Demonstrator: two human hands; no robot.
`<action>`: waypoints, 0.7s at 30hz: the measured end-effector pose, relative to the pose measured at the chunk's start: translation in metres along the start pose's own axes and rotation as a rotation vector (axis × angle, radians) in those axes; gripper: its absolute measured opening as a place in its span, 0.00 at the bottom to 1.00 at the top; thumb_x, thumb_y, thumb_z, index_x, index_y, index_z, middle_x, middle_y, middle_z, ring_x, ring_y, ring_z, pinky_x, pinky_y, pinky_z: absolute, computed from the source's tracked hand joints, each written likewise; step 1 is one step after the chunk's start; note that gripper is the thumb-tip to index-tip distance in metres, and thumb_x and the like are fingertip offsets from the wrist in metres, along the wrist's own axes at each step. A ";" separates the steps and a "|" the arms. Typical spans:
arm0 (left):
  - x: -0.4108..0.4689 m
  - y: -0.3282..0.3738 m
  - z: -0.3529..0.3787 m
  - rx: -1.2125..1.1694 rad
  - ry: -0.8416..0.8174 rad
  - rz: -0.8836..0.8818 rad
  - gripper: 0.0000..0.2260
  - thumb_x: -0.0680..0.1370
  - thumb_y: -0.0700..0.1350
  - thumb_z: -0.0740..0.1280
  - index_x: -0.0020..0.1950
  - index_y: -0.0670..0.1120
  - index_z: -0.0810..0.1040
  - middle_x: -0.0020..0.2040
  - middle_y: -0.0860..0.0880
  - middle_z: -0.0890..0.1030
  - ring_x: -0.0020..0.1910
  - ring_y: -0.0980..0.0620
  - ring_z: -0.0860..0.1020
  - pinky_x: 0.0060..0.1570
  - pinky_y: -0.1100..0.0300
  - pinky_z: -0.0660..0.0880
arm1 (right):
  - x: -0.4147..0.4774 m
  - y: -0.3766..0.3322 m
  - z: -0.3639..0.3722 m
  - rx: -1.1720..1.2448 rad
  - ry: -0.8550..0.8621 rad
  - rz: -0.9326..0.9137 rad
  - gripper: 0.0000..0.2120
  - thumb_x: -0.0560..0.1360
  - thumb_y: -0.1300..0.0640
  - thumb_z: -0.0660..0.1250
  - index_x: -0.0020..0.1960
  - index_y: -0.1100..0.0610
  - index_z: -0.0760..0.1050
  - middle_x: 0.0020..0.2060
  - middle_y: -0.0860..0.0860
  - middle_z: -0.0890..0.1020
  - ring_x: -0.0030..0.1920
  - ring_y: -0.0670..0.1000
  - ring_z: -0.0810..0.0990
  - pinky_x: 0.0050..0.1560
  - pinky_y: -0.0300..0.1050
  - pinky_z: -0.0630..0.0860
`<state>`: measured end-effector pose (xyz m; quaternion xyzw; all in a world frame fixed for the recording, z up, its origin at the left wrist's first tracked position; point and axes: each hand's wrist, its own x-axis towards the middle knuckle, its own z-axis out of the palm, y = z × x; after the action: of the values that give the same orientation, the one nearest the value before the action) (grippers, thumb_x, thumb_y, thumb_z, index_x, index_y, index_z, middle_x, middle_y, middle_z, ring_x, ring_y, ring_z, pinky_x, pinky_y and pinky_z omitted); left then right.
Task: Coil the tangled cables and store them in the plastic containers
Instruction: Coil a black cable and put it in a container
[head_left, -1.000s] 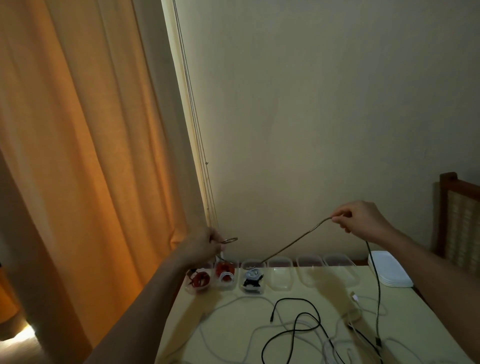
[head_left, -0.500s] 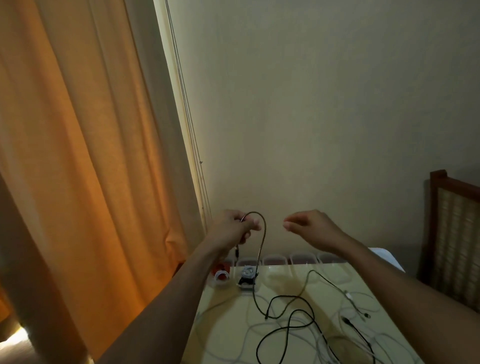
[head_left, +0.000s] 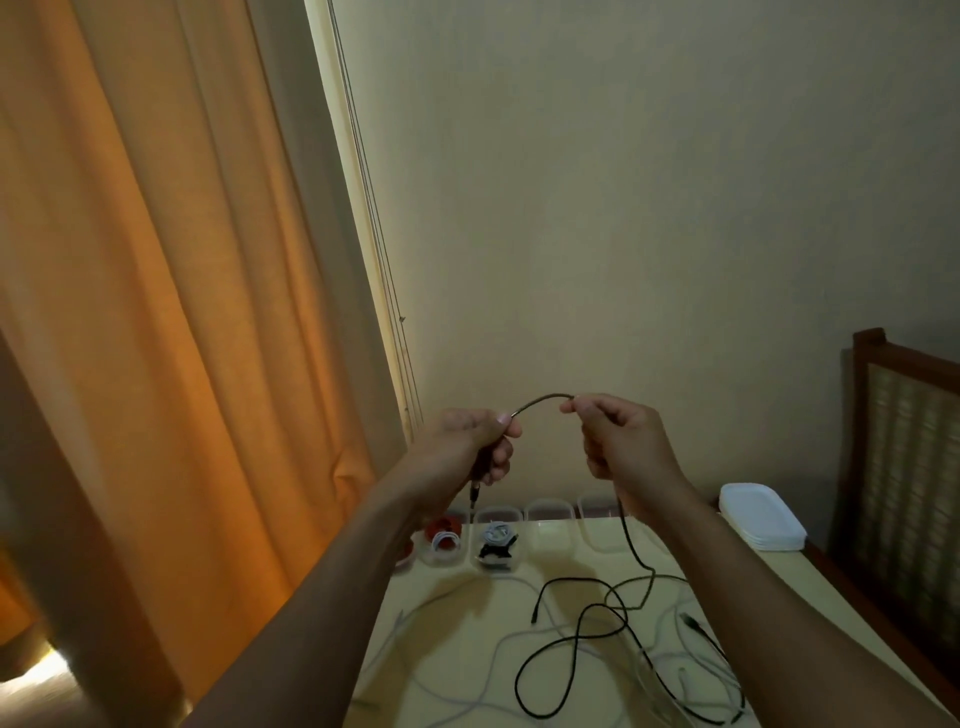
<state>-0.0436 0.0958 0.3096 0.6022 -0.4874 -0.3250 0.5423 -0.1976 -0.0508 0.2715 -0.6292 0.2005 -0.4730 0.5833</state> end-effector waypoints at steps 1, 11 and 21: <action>-0.006 -0.002 0.000 0.025 -0.033 0.005 0.13 0.86 0.46 0.58 0.51 0.42 0.80 0.36 0.48 0.78 0.36 0.49 0.75 0.42 0.55 0.72 | 0.000 -0.004 -0.002 -0.017 0.045 -0.019 0.10 0.82 0.56 0.65 0.50 0.58 0.84 0.27 0.50 0.66 0.27 0.47 0.62 0.27 0.41 0.59; -0.095 0.026 0.033 -0.339 -0.249 0.210 0.10 0.80 0.39 0.65 0.59 0.36 0.78 0.51 0.39 0.84 0.51 0.43 0.83 0.51 0.55 0.81 | -0.060 -0.035 -0.024 -0.510 0.019 -0.319 0.08 0.79 0.54 0.70 0.55 0.52 0.86 0.42 0.37 0.85 0.45 0.35 0.82 0.50 0.35 0.77; -0.141 0.048 0.067 -0.520 0.093 0.402 0.13 0.82 0.32 0.61 0.64 0.38 0.79 0.61 0.41 0.84 0.65 0.47 0.81 0.70 0.50 0.74 | -0.156 -0.050 -0.023 -0.860 -0.346 -0.594 0.13 0.81 0.46 0.63 0.48 0.50 0.82 0.35 0.45 0.82 0.35 0.47 0.78 0.39 0.48 0.76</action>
<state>-0.1602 0.2086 0.3232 0.3497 -0.4718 -0.2971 0.7529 -0.3050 0.0745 0.2586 -0.9089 0.0905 -0.3825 0.1394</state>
